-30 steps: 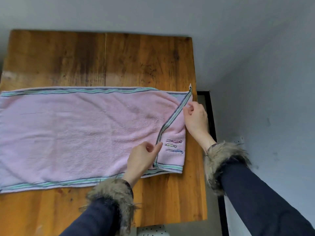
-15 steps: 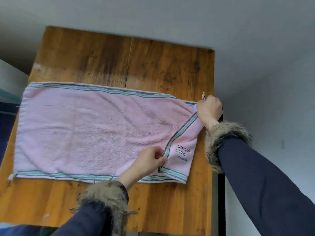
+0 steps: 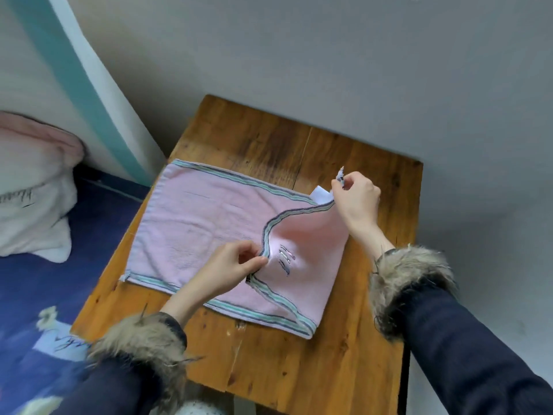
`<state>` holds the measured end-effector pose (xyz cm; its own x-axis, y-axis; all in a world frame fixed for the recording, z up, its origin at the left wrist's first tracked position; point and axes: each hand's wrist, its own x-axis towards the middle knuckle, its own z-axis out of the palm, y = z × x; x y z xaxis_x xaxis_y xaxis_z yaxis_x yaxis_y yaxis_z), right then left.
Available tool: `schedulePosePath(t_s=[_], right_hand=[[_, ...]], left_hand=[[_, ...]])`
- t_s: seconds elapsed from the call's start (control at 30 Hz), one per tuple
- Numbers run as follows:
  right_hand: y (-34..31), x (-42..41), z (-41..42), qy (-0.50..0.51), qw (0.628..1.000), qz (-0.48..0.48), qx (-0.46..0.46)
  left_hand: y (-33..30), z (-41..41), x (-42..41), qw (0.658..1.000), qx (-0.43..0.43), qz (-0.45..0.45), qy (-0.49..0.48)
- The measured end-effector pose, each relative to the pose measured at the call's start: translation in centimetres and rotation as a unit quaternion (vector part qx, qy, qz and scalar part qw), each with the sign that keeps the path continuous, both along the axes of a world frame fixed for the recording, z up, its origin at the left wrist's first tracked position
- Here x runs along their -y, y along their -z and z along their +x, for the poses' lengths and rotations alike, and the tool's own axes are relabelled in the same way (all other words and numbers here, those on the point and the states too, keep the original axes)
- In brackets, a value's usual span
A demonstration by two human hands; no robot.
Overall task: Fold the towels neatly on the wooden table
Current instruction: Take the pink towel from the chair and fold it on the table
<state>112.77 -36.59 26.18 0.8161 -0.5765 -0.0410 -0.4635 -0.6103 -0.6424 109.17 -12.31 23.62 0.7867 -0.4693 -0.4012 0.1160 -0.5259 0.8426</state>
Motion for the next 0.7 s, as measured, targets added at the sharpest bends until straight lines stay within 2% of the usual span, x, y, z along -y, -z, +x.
schedulePosePath(t_s=[0.2,0.33,0.53,0.7], right_hand=[[-2.6,-8.2,4.5,-0.078,0.996,-0.038,0.021],[-2.3,-14.5,8.4,-0.119,0.992,-0.044,0.004],[1.3,-22.2,13.8,-0.149,0.987,-0.041,-0.053],[5.9,-25.8,17.4,-0.172,0.976,-0.056,-0.123]], left_hand=[[-1.1,2.5,-9.7,0.997,0.014,-0.012,-0.079],[-0.2,4.1,-15.2,0.991,0.017,0.013,-0.132],[5.8,4.9,-21.2,0.968,-0.054,0.091,-0.227],[9.9,4.4,-22.5,0.951,-0.106,0.135,-0.259]])
